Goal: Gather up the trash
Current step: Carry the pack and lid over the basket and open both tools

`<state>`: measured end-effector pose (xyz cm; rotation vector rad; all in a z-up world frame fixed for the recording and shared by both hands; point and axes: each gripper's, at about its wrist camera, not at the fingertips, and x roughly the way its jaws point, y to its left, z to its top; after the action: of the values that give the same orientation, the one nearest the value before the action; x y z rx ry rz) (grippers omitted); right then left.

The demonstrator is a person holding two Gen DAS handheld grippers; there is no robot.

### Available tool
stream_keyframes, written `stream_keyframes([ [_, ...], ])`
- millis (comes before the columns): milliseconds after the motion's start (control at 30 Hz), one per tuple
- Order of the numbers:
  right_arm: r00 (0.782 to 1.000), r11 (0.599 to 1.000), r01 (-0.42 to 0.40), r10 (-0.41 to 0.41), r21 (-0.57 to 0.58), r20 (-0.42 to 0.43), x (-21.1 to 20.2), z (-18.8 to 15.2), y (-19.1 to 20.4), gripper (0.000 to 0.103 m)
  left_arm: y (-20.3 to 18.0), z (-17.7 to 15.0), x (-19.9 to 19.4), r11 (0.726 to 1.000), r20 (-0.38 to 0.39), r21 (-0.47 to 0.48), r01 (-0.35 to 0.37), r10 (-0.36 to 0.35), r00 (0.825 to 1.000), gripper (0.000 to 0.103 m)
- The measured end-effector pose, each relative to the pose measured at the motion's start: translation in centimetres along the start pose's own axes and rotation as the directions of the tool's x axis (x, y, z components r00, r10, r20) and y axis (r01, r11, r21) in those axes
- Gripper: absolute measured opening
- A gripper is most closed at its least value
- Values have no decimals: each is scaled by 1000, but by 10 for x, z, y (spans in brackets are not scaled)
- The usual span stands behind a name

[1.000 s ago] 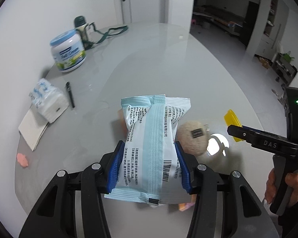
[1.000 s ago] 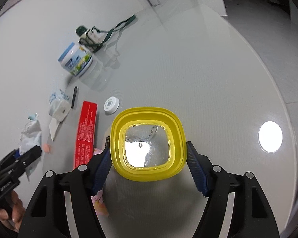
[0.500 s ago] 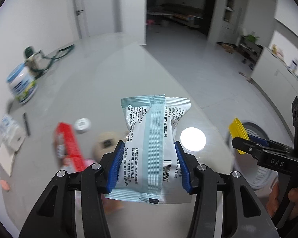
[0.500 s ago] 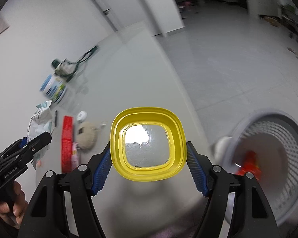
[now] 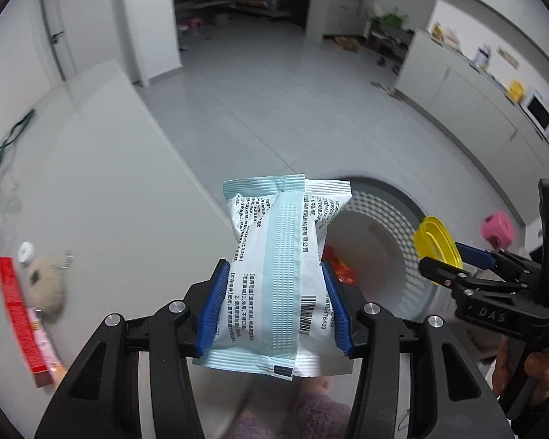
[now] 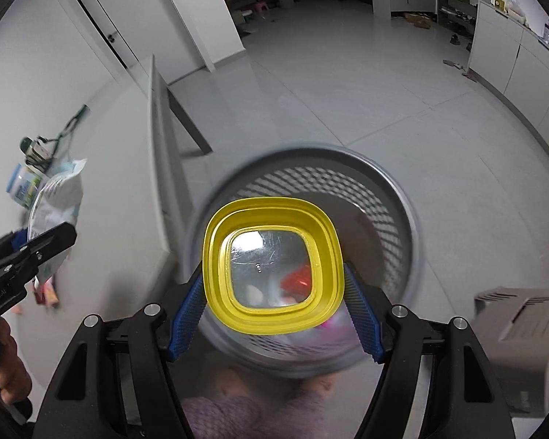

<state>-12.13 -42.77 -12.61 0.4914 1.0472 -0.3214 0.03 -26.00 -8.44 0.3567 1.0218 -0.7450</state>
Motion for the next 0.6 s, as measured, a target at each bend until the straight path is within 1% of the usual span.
stream_keyframes([
  [67,1000,1000,4,-3,3,-13,6,-3,-10,68,-20,0,14,1000,-25,17,12,-12,1000,49],
  [267,999,1000,-9,8,-13,-46,25,-6,-22,69,-53,-1,45,999,-74,32,10,-8,997,49],
  [400,998,999,-31,30,-25,-55,34,-4,-26,69,-61,-1,54,1000,-92,28,0,2,996,50],
  [600,997,997,-56,53,-54,-55,39,3,-30,69,-66,4,59,1000,-87,6,-19,20,996,50],
])
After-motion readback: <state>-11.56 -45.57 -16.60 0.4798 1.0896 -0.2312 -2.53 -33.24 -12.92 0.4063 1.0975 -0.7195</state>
